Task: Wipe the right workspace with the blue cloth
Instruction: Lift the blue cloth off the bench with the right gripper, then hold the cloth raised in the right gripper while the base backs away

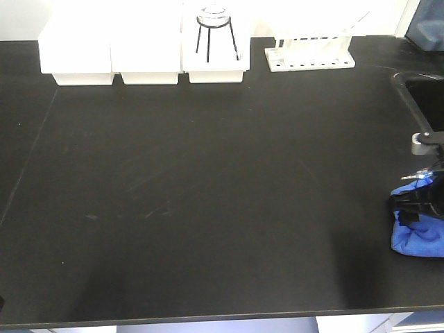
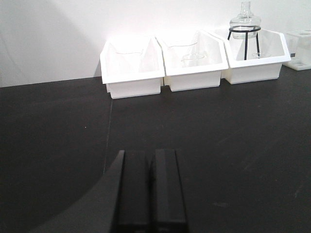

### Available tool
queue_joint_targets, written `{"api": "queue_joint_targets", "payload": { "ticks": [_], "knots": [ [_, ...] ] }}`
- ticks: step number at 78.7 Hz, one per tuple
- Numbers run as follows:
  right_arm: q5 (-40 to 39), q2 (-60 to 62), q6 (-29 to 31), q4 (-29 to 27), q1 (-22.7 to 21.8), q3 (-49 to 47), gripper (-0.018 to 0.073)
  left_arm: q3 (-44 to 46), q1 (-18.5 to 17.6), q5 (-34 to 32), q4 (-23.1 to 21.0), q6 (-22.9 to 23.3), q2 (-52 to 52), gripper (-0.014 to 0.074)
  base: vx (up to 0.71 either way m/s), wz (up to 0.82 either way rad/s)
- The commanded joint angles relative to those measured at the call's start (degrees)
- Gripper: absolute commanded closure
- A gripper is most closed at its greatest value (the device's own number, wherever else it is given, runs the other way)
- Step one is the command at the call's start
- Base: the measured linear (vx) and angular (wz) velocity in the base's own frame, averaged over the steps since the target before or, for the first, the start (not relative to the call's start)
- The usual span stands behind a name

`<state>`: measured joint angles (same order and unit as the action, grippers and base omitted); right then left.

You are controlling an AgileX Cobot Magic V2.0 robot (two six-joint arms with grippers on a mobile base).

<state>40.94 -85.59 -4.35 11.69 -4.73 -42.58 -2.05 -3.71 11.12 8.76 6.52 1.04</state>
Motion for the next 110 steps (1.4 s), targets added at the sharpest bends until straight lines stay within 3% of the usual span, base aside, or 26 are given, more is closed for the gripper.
{"api": "queue_joint_targets", "payload": {
  "ticks": [1,16,24,30,44,61,79,103,110],
  "knots": [
    [-2.6,-0.1,0.0,1.4,-0.3,-1.4,-0.0034,1.6,-0.3,-4.8,0.0,0.1,0.6,0.0603,0.00,0.00],
    [-4.9,-3.9,0.0,1.5,-0.3,-1.4,-0.0011,1.6,-0.3,-4.8,0.0,0.1,0.6,0.0603,0.00,0.00],
    [-5.4,-5.9,0.0,1.6,-0.3,-1.4,0.0052,1.6,-0.3,-4.8,0.0,0.1,0.6,0.0603,0.00,0.00],
    [-5.2,-7.0,0.0,1.6,-0.3,-1.4,0.0160,1.6,-0.3,-4.8,0.0,0.1,0.6,0.0603,0.00,0.00],
    [-3.5,-6.7,0.2,1.6,-0.3,-1.4,0.0577,1.6,-0.3,-4.8,0.0,0.1,0.6,0.0603,0.00,0.00],
    [-3.5,1.8,0.2,-0.9,-0.3,-1.4,0.0568,1.6,-0.3,-4.8,0.0,0.1,0.6,0.0603,0.00,0.00],
    [-2.6,20.1,1.4,-4.7,-0.3,-1.4,0.0567,1.6,-0.3,-4.8,0.0,0.1,0.6,0.0603,0.00,0.00],
    [1.0,47.5,16.7,-17.5,-0.3,-1.4,0.0567,1.6,-0.3,-4.8,0.0,0.1,0.6,0.0603,0.00,0.00],
    [3.6,52.9,18.3,-20.0,-0.3,-1.4,0.0567,1.6,-0.3,-4.8,0.0,0.1,0.6,0.0603,0.00,0.00]
  ]
}}
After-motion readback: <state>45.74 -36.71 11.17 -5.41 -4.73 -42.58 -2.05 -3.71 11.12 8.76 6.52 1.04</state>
